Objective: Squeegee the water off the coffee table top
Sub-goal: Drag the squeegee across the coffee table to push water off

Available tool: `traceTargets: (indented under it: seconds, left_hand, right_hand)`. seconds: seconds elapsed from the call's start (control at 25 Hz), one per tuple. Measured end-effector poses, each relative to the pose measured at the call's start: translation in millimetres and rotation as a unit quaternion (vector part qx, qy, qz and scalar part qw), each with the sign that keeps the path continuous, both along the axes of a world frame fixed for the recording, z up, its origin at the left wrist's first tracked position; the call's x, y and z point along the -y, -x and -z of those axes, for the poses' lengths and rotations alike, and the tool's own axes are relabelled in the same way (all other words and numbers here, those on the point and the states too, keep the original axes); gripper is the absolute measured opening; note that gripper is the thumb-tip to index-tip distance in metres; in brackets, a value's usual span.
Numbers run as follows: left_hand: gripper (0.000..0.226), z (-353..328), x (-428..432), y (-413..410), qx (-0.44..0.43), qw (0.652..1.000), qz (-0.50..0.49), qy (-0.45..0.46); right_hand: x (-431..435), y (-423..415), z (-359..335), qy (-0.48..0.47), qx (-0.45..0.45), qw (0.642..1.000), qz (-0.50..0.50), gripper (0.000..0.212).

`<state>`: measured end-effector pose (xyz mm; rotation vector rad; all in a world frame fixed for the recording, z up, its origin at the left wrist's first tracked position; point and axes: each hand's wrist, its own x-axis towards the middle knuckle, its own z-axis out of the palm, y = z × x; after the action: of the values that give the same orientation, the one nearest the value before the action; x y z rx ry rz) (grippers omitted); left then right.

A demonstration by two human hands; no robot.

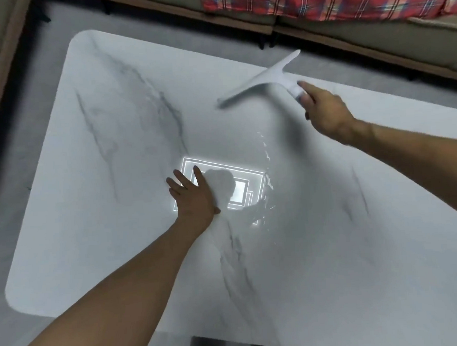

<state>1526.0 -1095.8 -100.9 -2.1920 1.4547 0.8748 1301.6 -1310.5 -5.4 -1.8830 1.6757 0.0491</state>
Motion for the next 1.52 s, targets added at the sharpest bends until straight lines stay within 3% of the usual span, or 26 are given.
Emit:
traceTargets:
  seconds: [0.08, 0.2, 0.32, 0.52, 0.8, 0.92, 1.12, 1.28, 1.44, 1.52]
  left_hand:
    - [0.124, 0.8, 1.1, -3.3, 0.0, 1.0, 0.014, -0.022]
    - [0.123, -0.2, 3.9, -4.2, 0.013, 0.999, 0.036, -0.033]
    - [0.122, 2.0, 4.0, -3.6, 0.024, 0.997, 0.044, -0.051]
    - [0.122, 0.5, 7.1, -2.8, 0.041, 0.995, 0.066, -0.056]
    - [0.121, -0.6, 6.3, -2.3, 0.045, 0.995, 0.078, -0.046]
    - [0.122, 0.3, 5.4, -3.8, 0.043, 0.994, 0.084, -0.047]
    - [0.124, -4.5, 7.6, -2.2, 0.025, 0.996, 0.065, -0.062]
    - [0.125, -8.7, 10.3, 0.4, 0.021, 0.997, 0.051, -0.06]
    - [0.122, -13.4, 10.0, 1.9, 0.007, 0.999, 0.024, -0.047]
    - [0.105, -18.0, 6.4, 2.8, -0.005, 1.0, -0.004, -0.01]
  right_hand:
    - [18.7, -24.5, 17.2, -0.009, 0.019, 0.999, 0.03, 0.047]
    - [3.9, -20.7, 21.5, -0.011, -0.029, 1.0, -0.003, 0.045]
    - [-52.0, 26.2, 14.0, -0.019, -0.091, 0.995, -0.031, 0.044]
    - [-129.5, 104.0, -44.2, -0.114, -0.164, 0.98, -0.022, 0.044]
    - [-9.7, 93.0, -16.4, -0.008, -0.03, 0.99, 0.141, 0.044]
    - [6.8, 75.0, 0.6, -0.051, -0.023, 0.972, 0.227, 0.043]
    - [-83.8, 101.3, 11.4, -0.044, -0.116, 0.986, 0.111, 0.045]
    - [-164.8, 135.5, -16.5, -0.114, -0.123, 0.982, 0.087, 0.049]
    - [-134.9, 146.3, -42.5, -0.087, -0.023, 0.984, 0.152, 0.044]
    - [-82.7, 141.6, -30.6, -0.051, 0.004, 0.979, 0.197, 0.037]
